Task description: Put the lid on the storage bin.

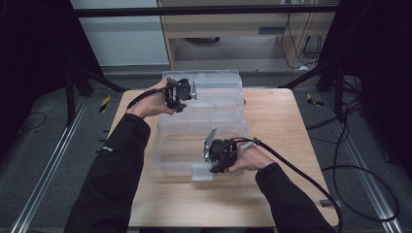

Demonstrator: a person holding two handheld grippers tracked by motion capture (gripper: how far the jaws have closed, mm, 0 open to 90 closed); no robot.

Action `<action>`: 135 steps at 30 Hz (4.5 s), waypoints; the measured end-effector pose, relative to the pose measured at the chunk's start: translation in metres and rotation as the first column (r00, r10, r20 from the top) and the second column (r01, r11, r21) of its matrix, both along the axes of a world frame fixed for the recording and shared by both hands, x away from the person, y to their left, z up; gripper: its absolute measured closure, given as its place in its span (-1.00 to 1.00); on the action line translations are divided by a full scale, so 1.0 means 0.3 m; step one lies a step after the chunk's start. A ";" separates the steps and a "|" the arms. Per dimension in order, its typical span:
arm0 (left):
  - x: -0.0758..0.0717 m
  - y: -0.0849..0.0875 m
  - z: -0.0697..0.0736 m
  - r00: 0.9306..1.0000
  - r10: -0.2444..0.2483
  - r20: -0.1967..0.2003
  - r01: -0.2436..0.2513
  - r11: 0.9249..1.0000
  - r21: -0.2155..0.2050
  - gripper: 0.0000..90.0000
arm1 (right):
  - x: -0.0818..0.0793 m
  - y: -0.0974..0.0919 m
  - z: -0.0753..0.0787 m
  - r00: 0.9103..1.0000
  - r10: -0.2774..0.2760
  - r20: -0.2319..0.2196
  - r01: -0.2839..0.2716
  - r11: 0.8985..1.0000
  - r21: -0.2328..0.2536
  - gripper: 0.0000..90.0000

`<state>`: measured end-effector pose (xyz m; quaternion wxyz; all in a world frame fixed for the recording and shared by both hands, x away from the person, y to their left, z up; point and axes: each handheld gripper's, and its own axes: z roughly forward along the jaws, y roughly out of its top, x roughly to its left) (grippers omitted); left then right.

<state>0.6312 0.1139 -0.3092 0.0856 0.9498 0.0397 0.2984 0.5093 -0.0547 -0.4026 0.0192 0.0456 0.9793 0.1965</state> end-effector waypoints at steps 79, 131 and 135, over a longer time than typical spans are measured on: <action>-0.217 -0.034 0.037 0.994 -0.113 0.014 0.111 0.991 0.072 0.83 | -0.016 -0.002 -0.005 0.998 -0.063 0.014 0.063 0.998 0.023 0.51; -0.394 0.006 -0.014 0.993 -0.118 0.024 0.117 0.992 0.035 0.82 | -0.027 -0.011 -0.005 0.997 -0.075 0.017 0.074 0.996 0.049 0.48; -0.401 0.009 -0.018 0.991 -0.129 0.027 0.128 0.991 0.036 0.82 | -0.030 -0.013 -0.006 0.997 -0.075 0.023 0.073 0.996 0.054 0.48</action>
